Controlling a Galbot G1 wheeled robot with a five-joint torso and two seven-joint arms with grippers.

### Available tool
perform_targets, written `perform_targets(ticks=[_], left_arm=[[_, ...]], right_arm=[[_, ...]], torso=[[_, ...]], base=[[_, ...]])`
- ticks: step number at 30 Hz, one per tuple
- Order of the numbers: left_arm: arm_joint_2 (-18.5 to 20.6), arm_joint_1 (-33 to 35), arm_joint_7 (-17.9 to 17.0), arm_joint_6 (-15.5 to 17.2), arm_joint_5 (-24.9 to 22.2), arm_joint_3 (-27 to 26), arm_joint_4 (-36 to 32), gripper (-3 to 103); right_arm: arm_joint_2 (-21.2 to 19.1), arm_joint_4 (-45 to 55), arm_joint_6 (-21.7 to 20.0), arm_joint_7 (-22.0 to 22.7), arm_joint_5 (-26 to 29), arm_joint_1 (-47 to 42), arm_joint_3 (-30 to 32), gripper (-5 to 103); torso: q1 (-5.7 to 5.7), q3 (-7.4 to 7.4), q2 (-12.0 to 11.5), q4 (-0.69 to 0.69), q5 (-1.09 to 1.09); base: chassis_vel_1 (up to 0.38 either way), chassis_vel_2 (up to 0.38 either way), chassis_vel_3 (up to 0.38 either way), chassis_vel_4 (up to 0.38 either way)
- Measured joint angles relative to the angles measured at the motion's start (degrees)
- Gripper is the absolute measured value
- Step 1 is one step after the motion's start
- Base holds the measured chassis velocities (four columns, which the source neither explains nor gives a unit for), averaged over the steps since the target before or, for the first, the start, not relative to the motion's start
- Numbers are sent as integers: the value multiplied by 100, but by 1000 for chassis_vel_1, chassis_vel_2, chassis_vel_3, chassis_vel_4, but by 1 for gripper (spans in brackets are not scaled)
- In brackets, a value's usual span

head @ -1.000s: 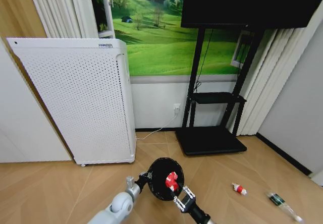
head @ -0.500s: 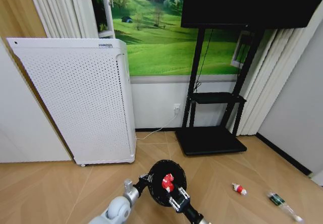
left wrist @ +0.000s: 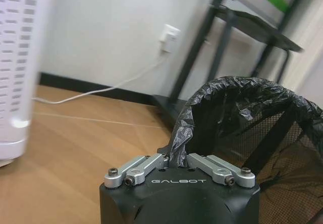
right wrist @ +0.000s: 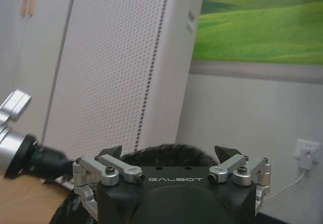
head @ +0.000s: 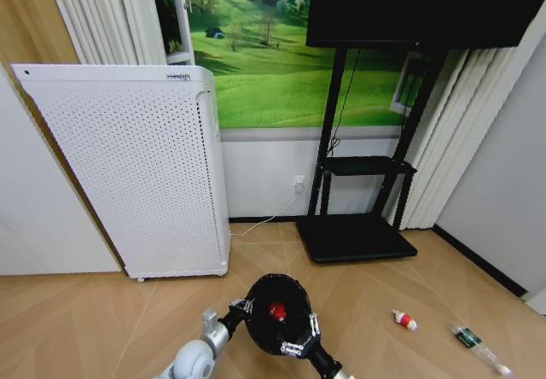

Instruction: Pick up the trash bin and place the garbage on the floor into it.

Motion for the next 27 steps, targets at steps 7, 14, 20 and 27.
perform_targets(ticks=[7, 14, 20, 27], left_arm=[[74, 567, -318, 27, -393, -820, -563, 4], [16, 1324, -883, 88, -550, -1761, -1435, 4], [-262, 2337, -1198, 174, 57, -2818, -1833, 4], [-823, 3151, -1633, 292, -96, -3224, -2292, 4]], right_arm=[[-23, 343, -68, 463, 898, 302, 602, 100], [99, 495, -437, 715, 1248, 187, 1049, 100], [40, 346, -687, 837, 1244, 199, 1047, 100], [32, -181, -754, 910, 1198, 274, 1023, 100]], torso=[[0, 0, 0, 2, 1], [0, 0, 0, -3, -1], [0, 0, 0, 4, 0], [0, -1, 0, 1, 1]], base=[[0, 0, 0, 0], [0, 0, 0, 0], [0, 0, 0, 0], [-25, -23, 18, 27]])
